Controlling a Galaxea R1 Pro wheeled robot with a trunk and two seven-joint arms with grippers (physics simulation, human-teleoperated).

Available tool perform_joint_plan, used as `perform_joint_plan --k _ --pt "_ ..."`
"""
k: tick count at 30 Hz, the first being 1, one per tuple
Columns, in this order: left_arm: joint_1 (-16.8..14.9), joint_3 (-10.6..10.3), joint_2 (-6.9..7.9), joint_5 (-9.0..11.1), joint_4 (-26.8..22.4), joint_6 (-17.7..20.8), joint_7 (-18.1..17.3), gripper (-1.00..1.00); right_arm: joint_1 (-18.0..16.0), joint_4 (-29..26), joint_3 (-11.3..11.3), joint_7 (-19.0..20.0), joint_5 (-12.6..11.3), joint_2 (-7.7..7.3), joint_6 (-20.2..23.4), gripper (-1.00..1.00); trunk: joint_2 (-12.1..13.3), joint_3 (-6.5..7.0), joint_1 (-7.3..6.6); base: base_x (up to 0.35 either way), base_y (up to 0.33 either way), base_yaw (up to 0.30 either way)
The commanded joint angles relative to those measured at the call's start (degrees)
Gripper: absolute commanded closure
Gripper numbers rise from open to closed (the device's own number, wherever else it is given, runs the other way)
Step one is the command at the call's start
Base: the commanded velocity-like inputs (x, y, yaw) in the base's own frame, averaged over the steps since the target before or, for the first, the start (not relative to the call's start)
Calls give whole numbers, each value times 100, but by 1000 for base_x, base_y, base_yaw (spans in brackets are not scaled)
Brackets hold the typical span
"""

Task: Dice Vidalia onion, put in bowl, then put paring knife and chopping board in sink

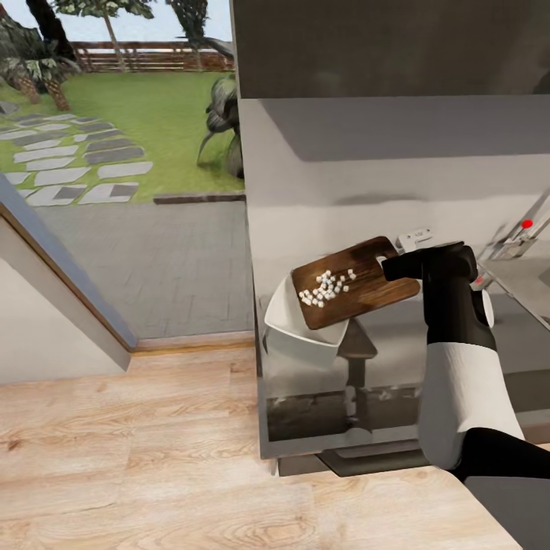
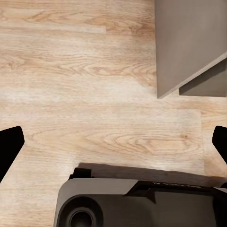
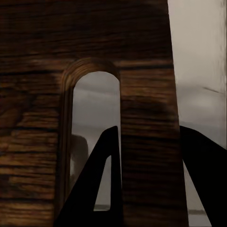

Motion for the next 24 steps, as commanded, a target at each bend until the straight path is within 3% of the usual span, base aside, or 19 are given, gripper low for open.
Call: perform_joint_plan --k 1,18,24 --pt "-3 28 -5 47 3 -6 -59 -100 -7 -6 -13 56 37 -31 10 100 -10 -9 3 0 0 0" --pt "-3 28 0 38 3 -9 -59 -100 -14 -204 1 24 30 -68 8 100 -10 -9 3 0 0 0" --pt "-3 28 0 38 3 -13 -59 -100 -15 -206 43 -475 19 -36 1 100 -10 -9 3 0 0 0"
